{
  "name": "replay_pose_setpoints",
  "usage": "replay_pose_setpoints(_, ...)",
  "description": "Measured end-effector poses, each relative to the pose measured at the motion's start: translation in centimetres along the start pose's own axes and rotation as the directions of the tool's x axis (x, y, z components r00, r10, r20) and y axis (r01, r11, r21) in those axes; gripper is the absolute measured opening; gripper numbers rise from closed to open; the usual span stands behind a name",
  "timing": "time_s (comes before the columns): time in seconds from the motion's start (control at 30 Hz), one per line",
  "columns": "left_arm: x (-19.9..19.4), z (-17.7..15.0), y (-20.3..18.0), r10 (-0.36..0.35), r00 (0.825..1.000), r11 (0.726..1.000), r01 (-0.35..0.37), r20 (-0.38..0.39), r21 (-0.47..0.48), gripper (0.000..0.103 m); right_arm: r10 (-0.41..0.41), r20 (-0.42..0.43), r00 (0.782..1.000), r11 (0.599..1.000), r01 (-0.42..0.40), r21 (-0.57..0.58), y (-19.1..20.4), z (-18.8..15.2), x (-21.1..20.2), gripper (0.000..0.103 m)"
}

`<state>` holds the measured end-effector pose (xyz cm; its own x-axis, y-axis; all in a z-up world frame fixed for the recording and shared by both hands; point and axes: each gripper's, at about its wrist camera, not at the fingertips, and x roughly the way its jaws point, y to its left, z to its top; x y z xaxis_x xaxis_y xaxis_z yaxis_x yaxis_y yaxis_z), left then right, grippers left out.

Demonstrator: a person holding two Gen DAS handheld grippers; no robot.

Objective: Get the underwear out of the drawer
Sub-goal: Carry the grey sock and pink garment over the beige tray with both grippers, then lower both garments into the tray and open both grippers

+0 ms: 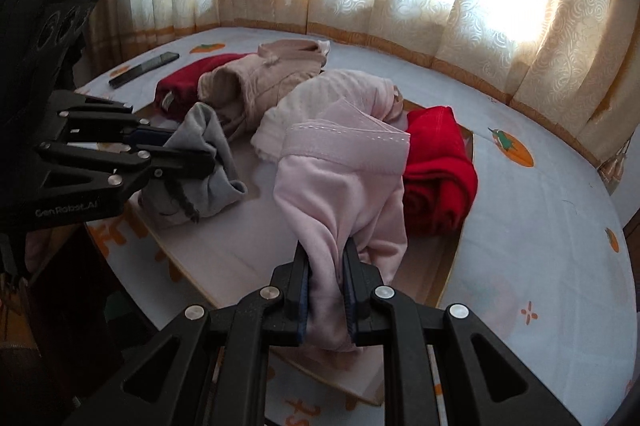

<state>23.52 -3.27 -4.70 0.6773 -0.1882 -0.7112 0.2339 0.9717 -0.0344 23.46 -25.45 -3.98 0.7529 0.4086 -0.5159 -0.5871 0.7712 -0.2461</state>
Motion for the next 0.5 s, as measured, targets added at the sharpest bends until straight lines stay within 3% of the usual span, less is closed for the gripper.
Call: replay_pose_setpoints(0.5, 1.0, -0.1, -1.3, 0.008, 1.0, 0.999, -0.007, -0.023, 0.035, 0.018, -0.01, -0.015, 1.0, 1.0, 0.01, 0.016, 0.2, -0.5, 0.2, 0.018)
